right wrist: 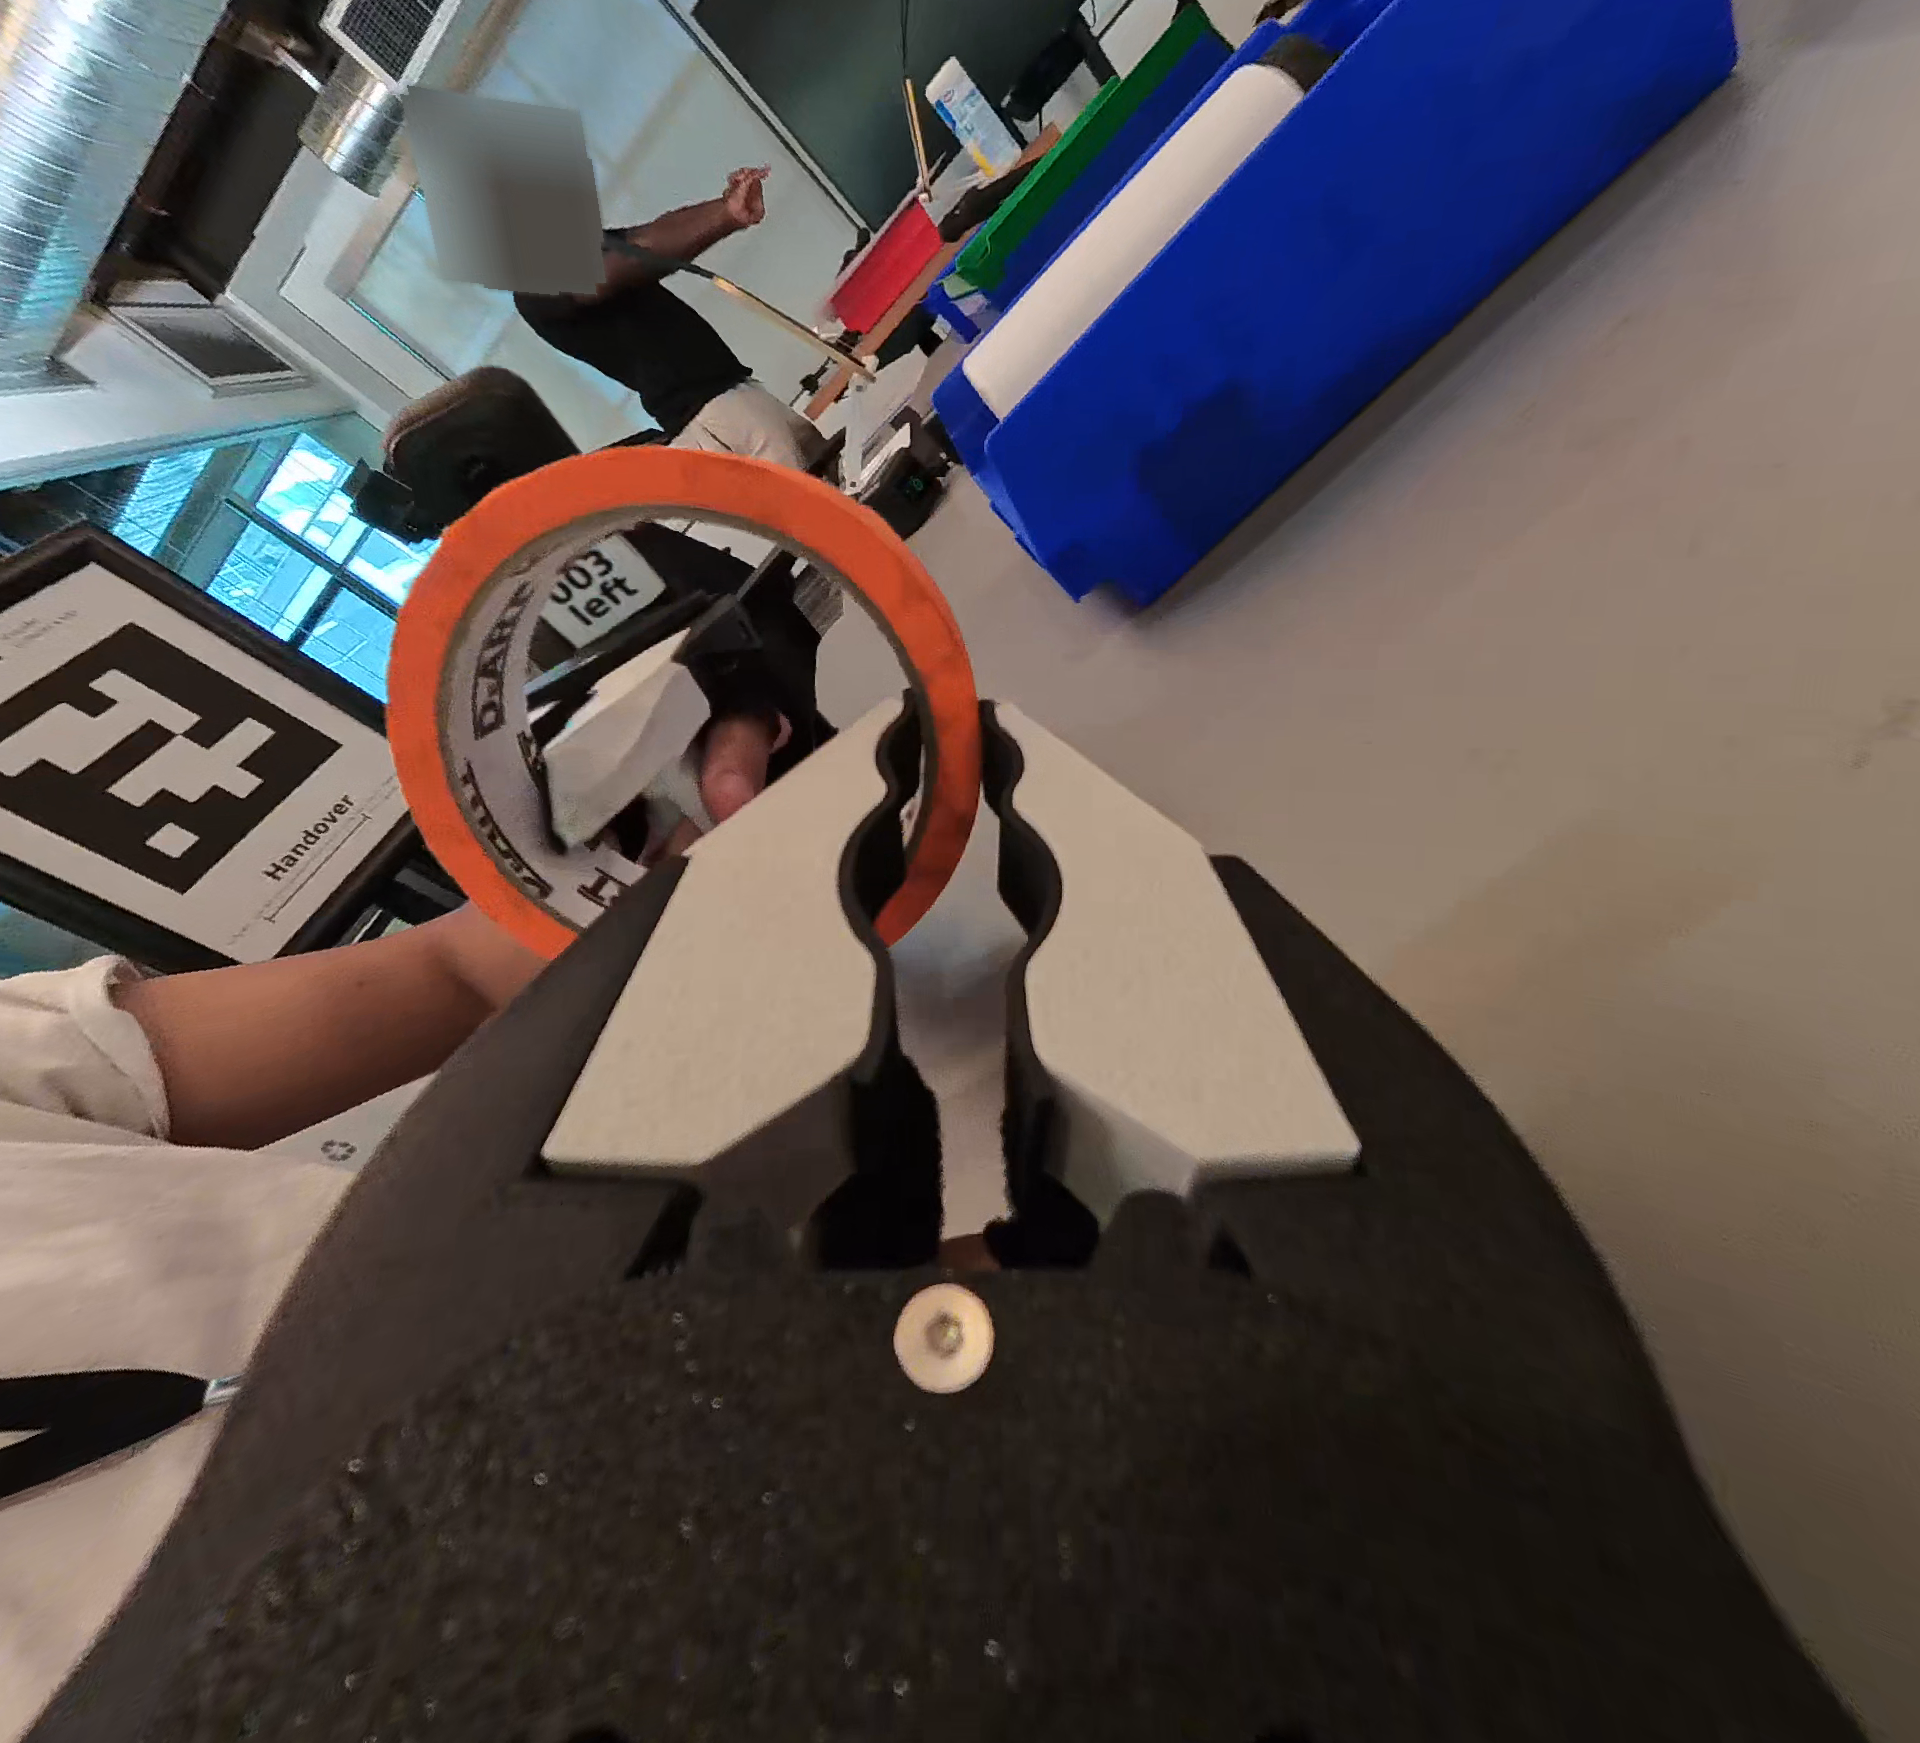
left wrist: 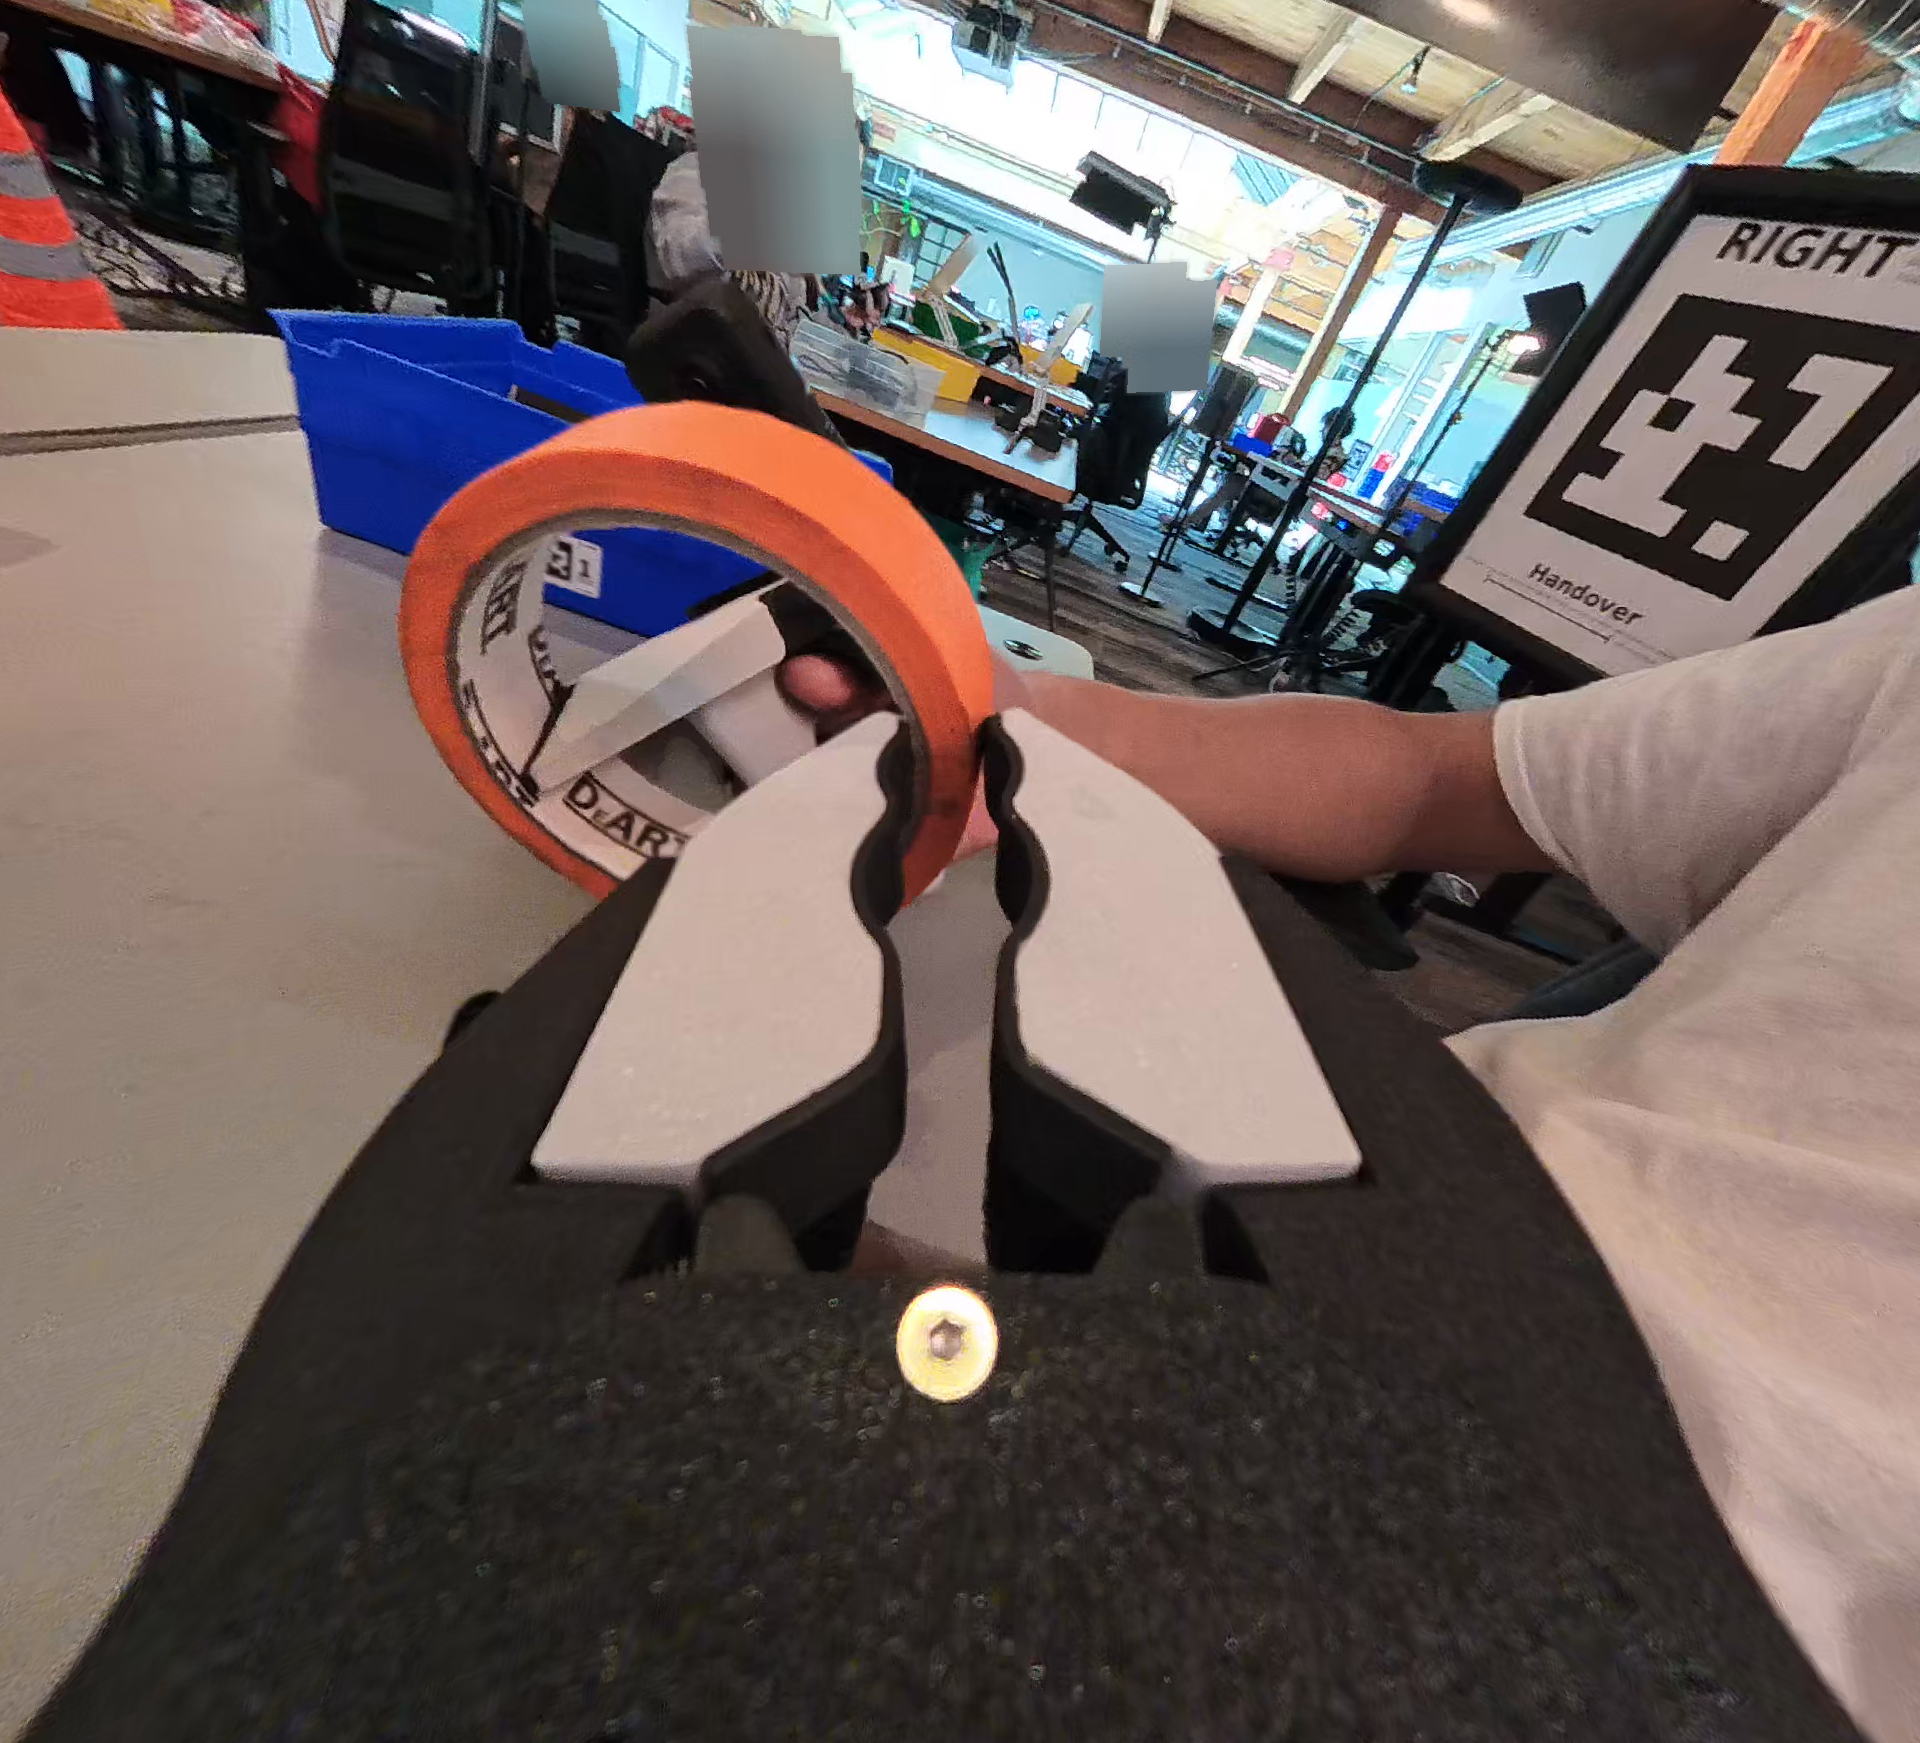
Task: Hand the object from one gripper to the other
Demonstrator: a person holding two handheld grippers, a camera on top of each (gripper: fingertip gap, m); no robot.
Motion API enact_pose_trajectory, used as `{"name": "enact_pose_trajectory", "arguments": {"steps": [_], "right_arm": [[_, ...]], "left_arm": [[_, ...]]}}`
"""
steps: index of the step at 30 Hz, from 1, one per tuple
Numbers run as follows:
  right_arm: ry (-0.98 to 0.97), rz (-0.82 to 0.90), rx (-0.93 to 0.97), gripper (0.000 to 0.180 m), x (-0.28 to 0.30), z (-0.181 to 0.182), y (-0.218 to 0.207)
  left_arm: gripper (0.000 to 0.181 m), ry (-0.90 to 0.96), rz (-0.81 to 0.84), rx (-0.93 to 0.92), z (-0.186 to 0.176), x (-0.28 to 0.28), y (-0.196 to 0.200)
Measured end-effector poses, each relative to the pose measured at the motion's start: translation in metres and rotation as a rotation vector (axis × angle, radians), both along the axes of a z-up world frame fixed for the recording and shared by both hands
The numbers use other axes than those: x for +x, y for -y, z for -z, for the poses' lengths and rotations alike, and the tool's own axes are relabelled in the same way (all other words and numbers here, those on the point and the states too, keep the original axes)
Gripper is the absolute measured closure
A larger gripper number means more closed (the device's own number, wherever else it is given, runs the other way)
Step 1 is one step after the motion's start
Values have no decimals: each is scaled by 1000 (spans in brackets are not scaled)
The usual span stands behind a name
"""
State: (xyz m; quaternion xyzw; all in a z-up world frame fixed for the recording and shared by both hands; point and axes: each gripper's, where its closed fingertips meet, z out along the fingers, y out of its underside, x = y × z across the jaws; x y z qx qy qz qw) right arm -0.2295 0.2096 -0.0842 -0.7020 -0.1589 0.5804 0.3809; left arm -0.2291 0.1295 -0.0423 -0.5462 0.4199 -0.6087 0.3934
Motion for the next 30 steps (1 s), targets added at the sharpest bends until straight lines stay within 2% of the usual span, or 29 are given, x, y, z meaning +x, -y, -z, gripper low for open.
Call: {"name": "enact_pose_trajectory", "arguments": {"steps": [3, 6, 10, 12, 14, 16, 18, 20, 22, 24, 26, 28, 30], "right_arm": [[24, 9, 34, 168, 1, 1, 1], [61, 40, 106, 148, 6, -2, 1], [202, 106, 277, 138, 20, 2, 1], [223, 124, 359, 133, 23, -2, 5], [137, 108, 370, 131, 22, -15, 12], [-20, 51, 297, 130, 22, -33, 20], [-71, -3, 256, 118, 22, -38, 24], [58, -25, 348, 102, 20, -28, 28], [336, -33, 600, 87, 18, -10, 33], [668, -24, 843, 82, 23, 11, 32], [904, 48, 1036, 79, 27, 14, 28], [1041, 6, 1168, 77, 22, 19, 36], [1080, -71, 1183, 76, 12, 26, 47]], "left_arm": [[170, -1, 15, -10, 0, -1, 0], [171, 4, 1, -21, -2, -4, -4], [171, 26, -52, -49, -7, -16, -21], [171, -20, -118, -22, -1, -21, -34], [171, -158, -200, 127, 15, -24, -44], [171, -386, -275, 386, 42, -26, -53], [171, -601, -306, 665, 66, -29, -57], [171, -768, -297, 919, 83, -30, -57], [171, -856, -245, 1089, 96, -29, -49], [171, -886, -173, 1182, 104, -25, -37], [171, -899, -120, 1232, 106, -20, -25], [171, -910, -64, 1289, 106, -18, -15], [171, -918, -13, 1380, 108, -17, -8]]}}
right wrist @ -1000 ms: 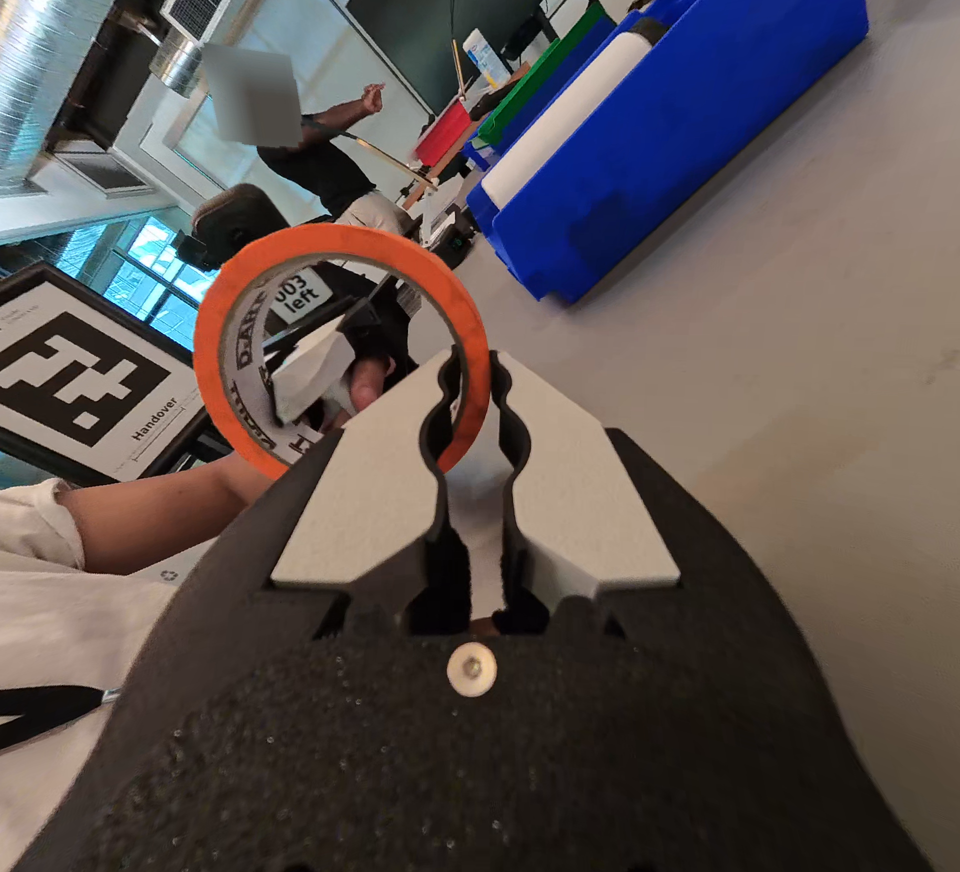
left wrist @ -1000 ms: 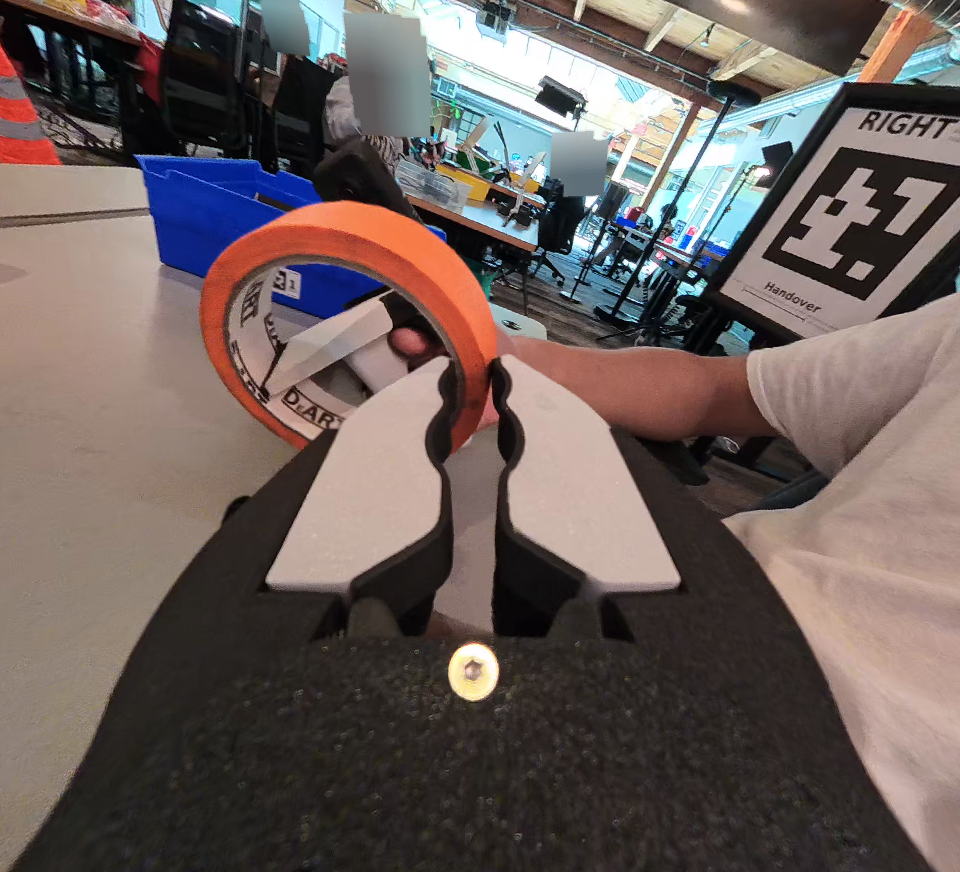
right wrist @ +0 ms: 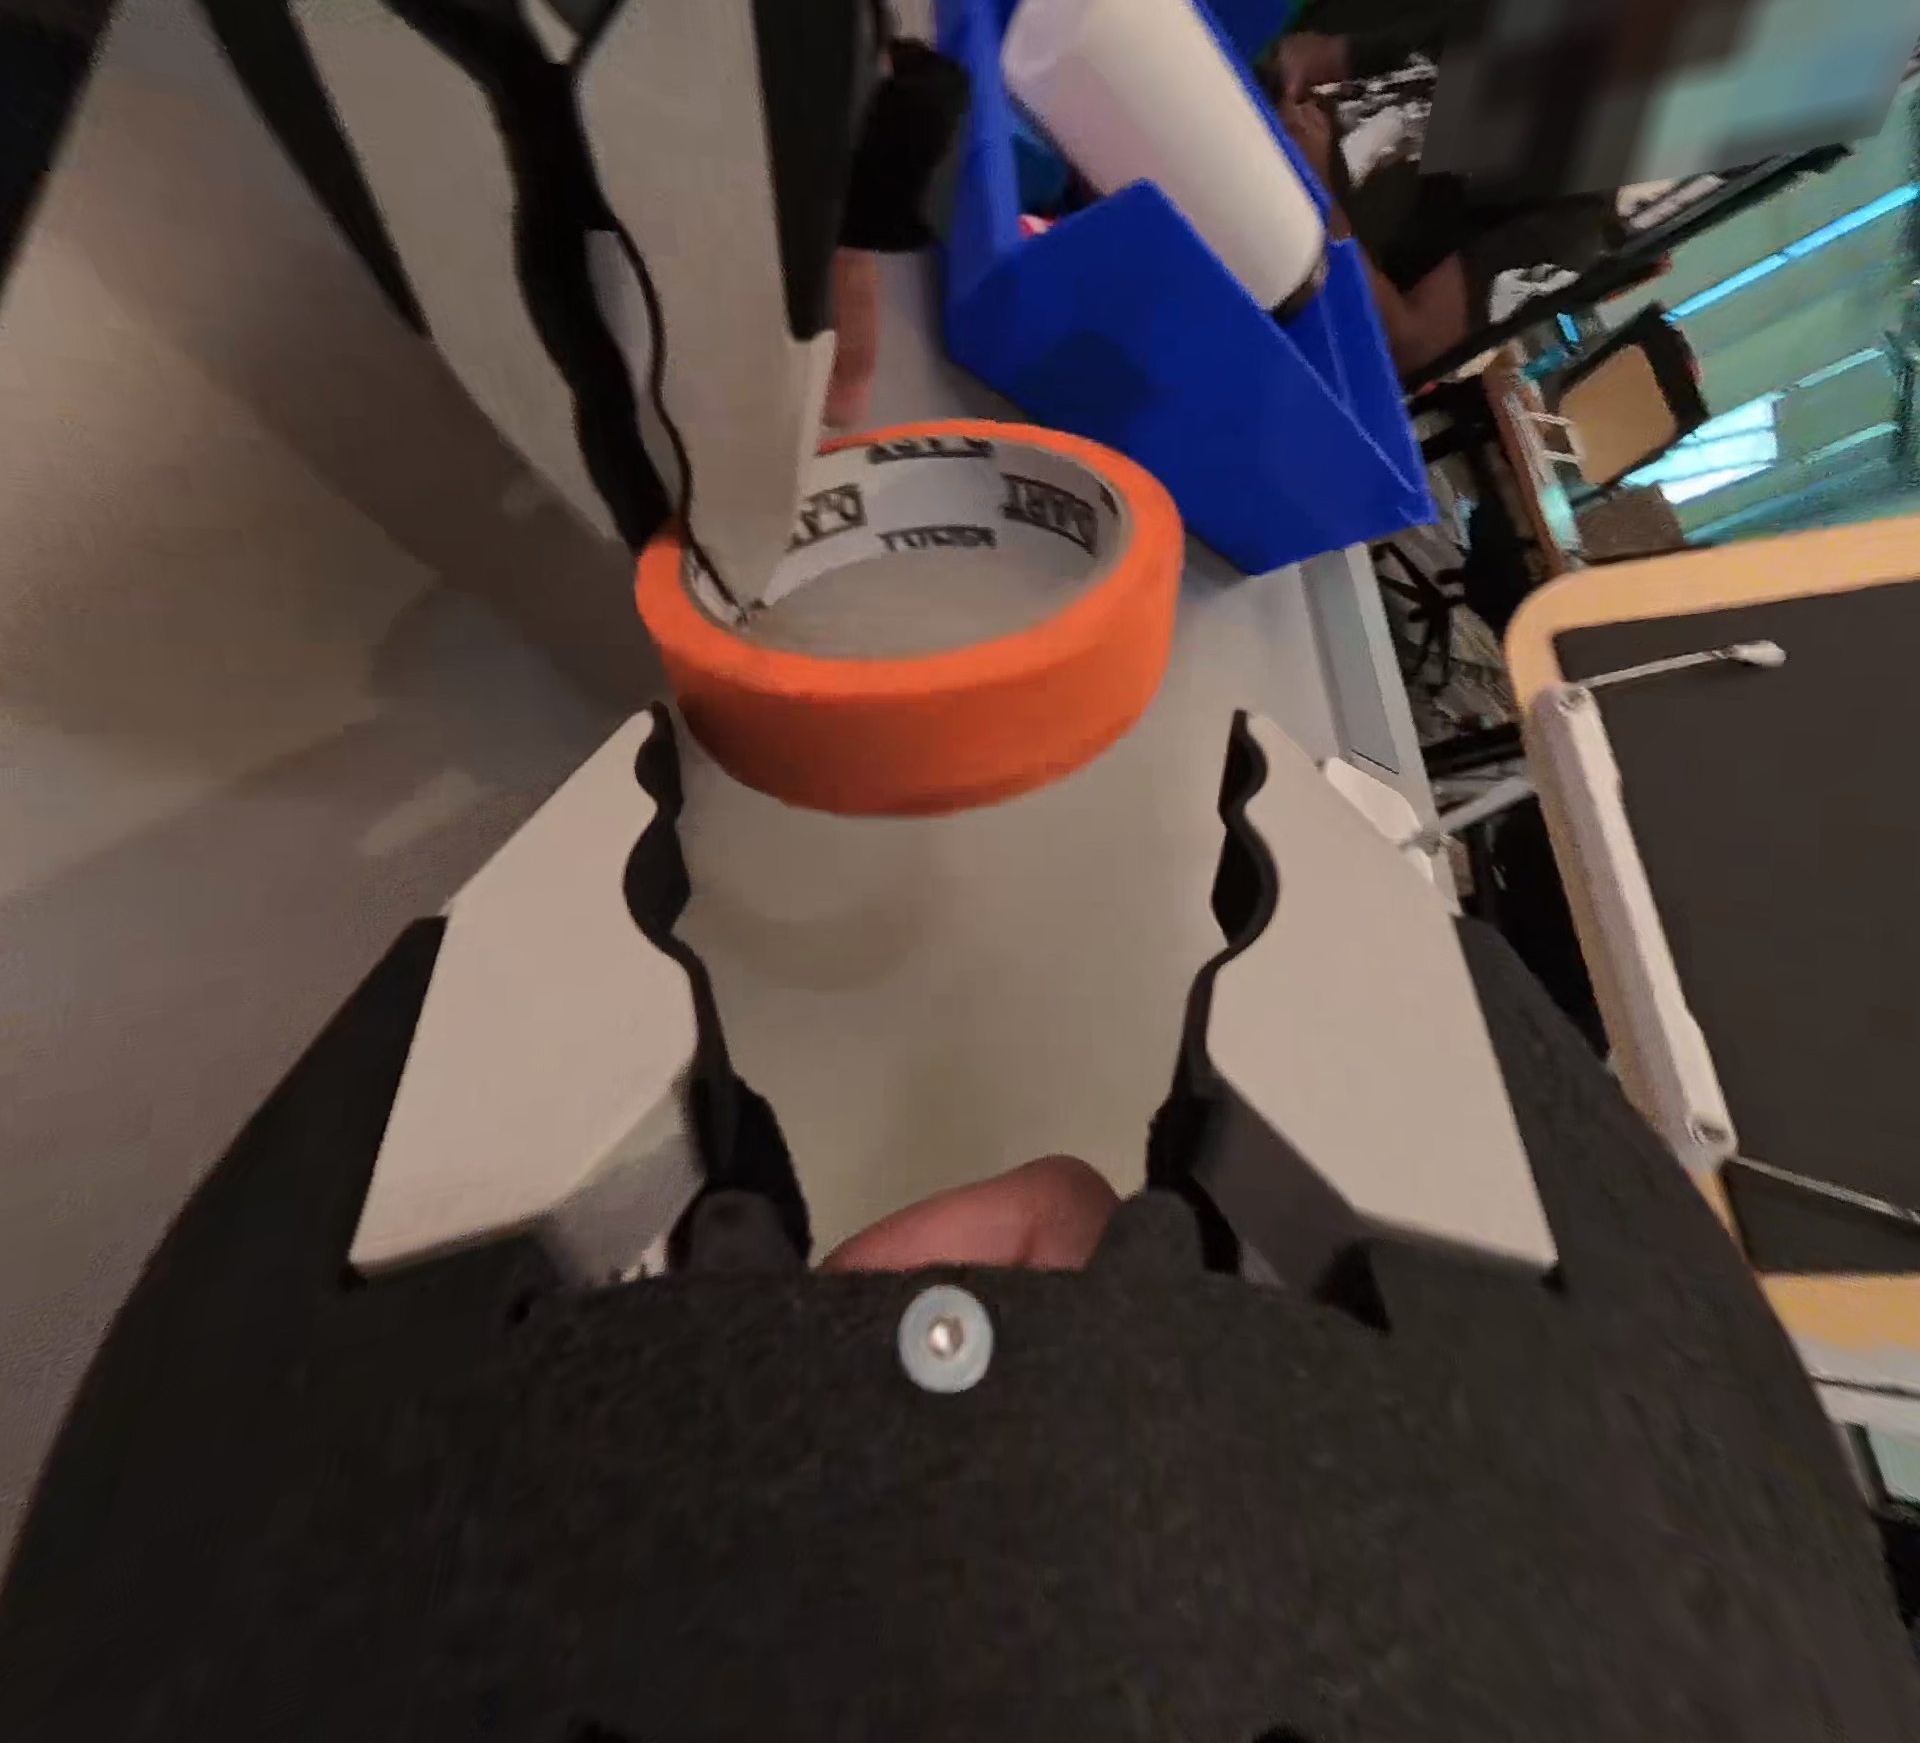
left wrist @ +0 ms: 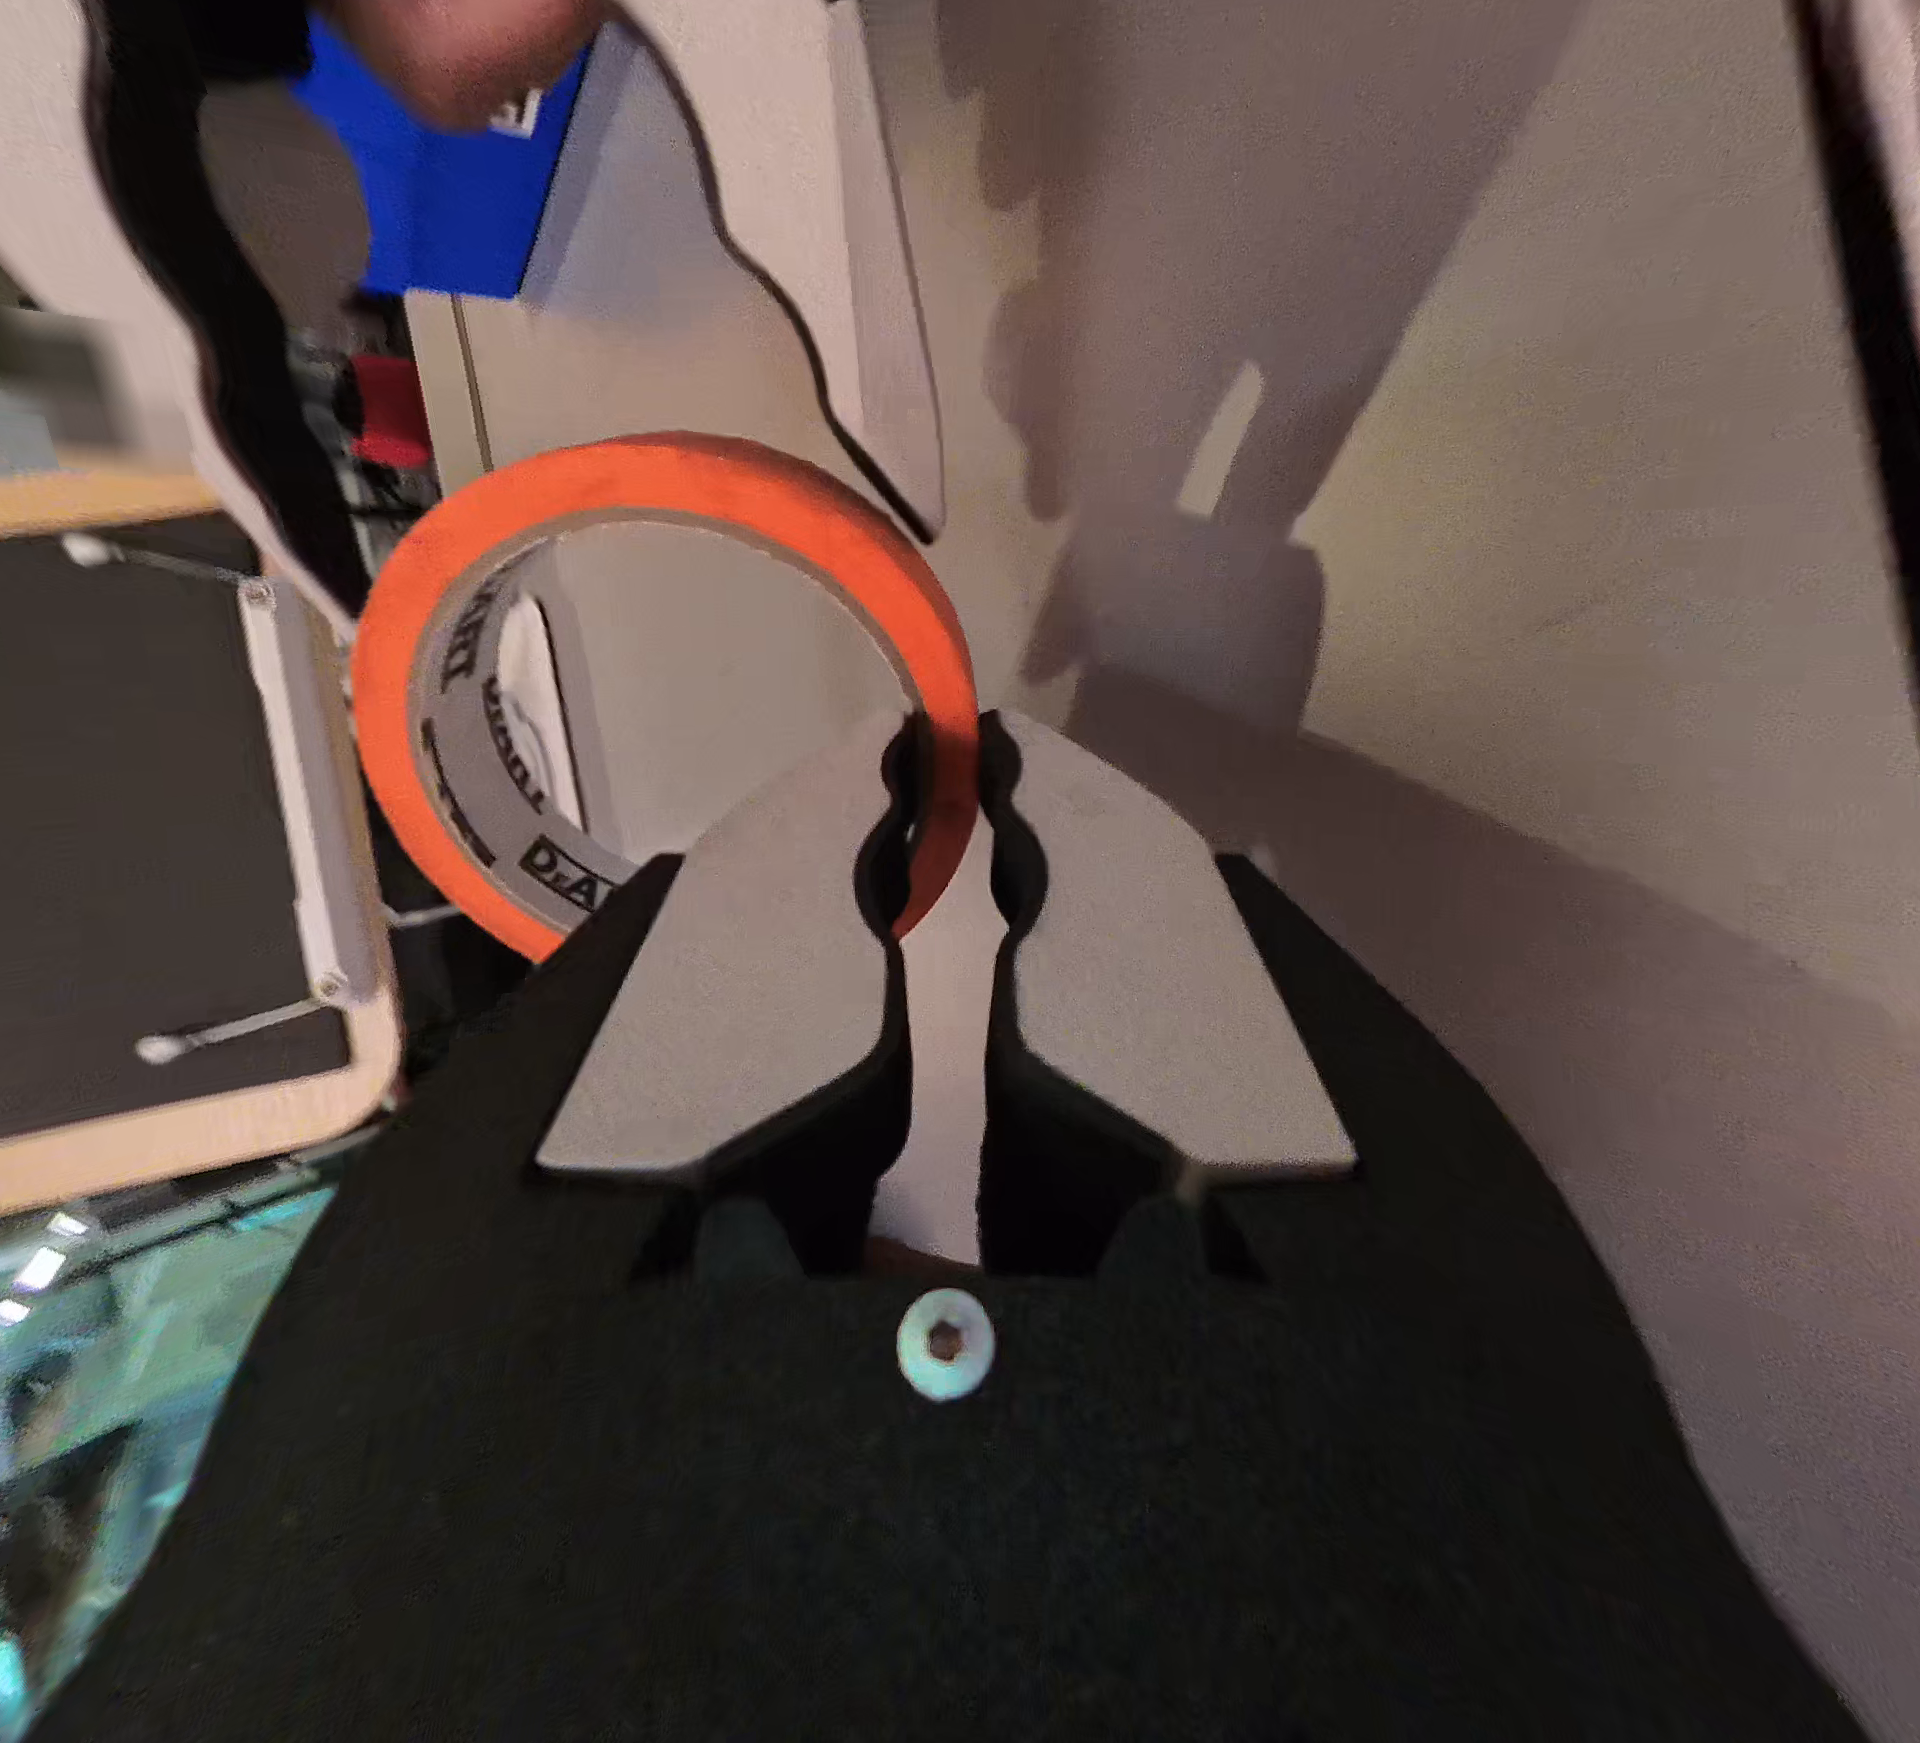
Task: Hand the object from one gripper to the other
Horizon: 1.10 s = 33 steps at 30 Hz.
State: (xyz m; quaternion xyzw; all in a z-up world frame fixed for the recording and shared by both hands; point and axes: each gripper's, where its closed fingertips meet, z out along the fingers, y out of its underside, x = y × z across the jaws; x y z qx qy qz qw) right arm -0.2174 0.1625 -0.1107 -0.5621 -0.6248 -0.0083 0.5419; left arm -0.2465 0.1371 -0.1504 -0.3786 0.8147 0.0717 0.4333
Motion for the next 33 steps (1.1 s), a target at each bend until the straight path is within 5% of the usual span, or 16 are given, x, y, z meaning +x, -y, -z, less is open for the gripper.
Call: {"name": "enact_pose_trajectory", "arguments": {"steps": [10, 18, 22, 25, 28, 33], "right_arm": [[134, -67, 64, 71, -19, 17, 14], [73, 60, -15, 72, 12, 8, -14], [-147, 158, -48, 72, 34, -16, -37], [-422, 167, -147, 72, 37, -43, -43], [-767, 98, -451, 72, 30, -63, -39], [-1022, -121, -907, 72, 4, -74, -14]], "left_arm": [[171, -101, 171, 169, 9, 0, 13], [156, 191, -3, 33, -25, 3, -6], [151, 559, -178, -281, -69, -5, -34], [110, 815, -351, -795, -89, -10, -53], [91, 972, -271, -1223, -119, -10, -48], [91, 1004, -196, -1217, -135, -15, -42]]}}
